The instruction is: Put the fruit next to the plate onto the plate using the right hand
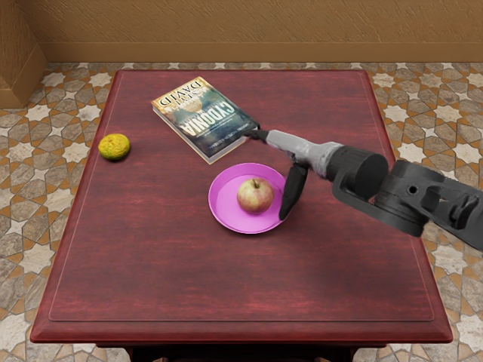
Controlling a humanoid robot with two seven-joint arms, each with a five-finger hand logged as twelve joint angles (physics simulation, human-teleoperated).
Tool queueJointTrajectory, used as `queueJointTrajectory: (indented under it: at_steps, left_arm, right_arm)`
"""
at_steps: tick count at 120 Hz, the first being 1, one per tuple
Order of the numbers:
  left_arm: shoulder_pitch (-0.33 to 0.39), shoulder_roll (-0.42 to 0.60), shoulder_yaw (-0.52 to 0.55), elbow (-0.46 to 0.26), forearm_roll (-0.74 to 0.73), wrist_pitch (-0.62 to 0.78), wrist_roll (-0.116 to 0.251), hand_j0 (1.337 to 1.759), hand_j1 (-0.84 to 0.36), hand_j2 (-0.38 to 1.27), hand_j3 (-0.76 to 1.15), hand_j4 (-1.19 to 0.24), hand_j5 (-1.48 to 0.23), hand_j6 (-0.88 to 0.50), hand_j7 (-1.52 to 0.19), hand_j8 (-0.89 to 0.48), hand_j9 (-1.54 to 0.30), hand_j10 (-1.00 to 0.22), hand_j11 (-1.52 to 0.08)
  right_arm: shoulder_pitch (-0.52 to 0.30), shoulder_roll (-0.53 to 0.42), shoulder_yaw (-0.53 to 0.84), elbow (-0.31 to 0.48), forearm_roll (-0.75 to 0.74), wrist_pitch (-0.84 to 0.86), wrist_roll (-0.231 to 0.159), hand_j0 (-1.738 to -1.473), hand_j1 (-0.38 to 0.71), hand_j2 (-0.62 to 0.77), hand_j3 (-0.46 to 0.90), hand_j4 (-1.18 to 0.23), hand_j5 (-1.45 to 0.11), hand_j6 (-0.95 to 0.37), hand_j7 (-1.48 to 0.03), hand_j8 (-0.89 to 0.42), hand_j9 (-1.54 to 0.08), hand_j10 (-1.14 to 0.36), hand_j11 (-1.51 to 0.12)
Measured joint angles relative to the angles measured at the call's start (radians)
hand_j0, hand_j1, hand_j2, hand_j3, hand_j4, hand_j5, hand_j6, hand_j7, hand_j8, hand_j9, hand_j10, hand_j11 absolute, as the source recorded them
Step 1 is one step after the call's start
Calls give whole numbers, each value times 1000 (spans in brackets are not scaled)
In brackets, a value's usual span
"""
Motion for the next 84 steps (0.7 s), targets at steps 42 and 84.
queueJointTrajectory:
  at_steps: [42,84]
  left_arm:
    - [1,0,0,0,0,0,0,1658,339,2,0,-9,-11,-9,-11,-9,-11,-9,-11]
    - [-1,0,0,-2,0,0,0,1658,339,2,0,-9,-11,-9,-11,-9,-11,-9,-11]
  right_arm:
    - [-2,-187,309,-9,495,465,0,-1658,-344,1,0,-8,-10,-7,-9,-6,-10,-7,-10]
    - [-2,-426,430,-69,894,566,0,-1658,-349,1,0,-2,-2,-2,-2,-2,-2,-2,-2]
